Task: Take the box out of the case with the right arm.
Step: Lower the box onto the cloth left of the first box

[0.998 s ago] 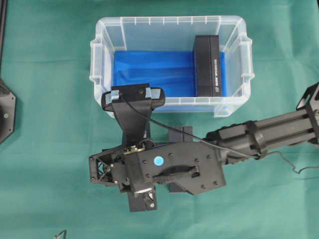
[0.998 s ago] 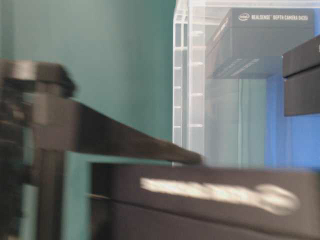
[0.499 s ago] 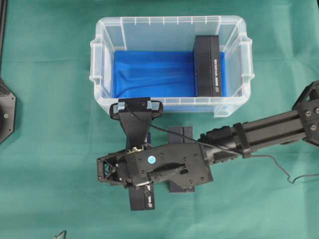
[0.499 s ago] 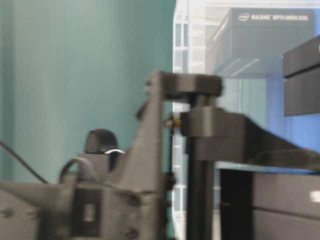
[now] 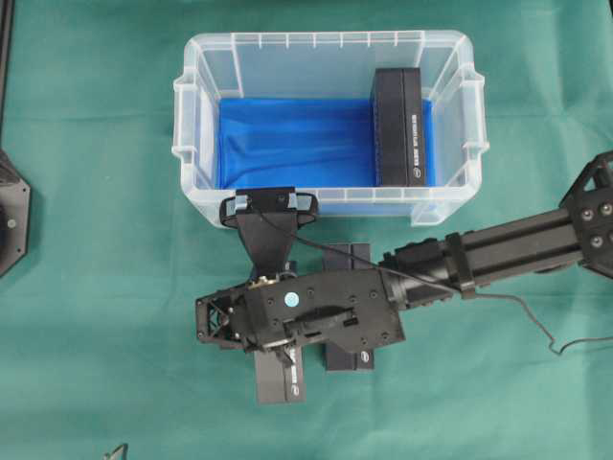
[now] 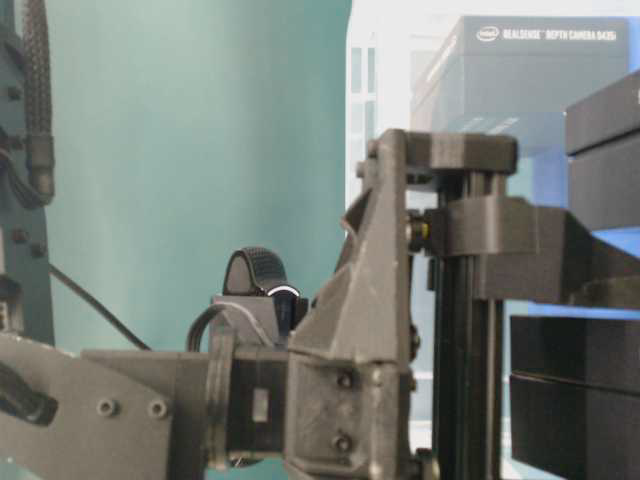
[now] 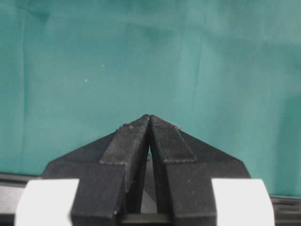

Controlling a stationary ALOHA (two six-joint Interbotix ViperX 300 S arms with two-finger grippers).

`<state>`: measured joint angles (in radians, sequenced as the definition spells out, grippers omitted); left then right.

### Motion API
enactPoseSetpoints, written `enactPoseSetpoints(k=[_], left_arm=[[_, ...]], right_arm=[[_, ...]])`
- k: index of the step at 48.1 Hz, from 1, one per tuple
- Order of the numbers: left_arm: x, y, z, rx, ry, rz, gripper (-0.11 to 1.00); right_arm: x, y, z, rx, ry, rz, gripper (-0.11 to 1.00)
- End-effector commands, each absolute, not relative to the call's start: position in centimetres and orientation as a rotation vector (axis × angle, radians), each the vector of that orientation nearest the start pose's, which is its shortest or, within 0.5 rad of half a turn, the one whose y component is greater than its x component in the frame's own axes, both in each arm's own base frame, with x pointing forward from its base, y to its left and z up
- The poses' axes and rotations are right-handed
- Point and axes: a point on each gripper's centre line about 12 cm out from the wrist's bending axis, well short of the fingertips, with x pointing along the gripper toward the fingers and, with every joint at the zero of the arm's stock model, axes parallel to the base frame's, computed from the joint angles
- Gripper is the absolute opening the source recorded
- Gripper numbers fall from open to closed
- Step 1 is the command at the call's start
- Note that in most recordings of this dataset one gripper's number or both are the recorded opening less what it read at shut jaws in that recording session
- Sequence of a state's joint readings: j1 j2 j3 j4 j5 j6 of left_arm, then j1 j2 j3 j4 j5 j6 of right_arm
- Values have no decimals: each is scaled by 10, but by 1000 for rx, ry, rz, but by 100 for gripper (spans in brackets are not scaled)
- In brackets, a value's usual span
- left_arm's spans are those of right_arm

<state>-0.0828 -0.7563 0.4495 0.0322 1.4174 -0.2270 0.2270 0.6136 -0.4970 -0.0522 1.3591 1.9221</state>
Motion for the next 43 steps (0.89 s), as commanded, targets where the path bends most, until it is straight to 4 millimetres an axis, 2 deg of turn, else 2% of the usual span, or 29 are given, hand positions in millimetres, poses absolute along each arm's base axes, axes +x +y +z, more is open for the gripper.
enactPoseSetpoints(k=[1,26,28,34,43], left_arm=[[177,-10,378,-137,1081,79,0],[177,-10,379,-136,1080,78,0],[177,-10,378,-136,1083,79,0],[177,-10,379,-136,1081,79,0],[176,-10,379,-137,1080,80,0]], right_arm=[[518,109,211,1365,1022,-1181,68],[519,105,211,1353,1023,-1178,67],[519,105,211,1354,1024,-1178,71],[520,105,212,1356,1019,-1170,92],[521,103,213,1361,1012,-1166,90]])
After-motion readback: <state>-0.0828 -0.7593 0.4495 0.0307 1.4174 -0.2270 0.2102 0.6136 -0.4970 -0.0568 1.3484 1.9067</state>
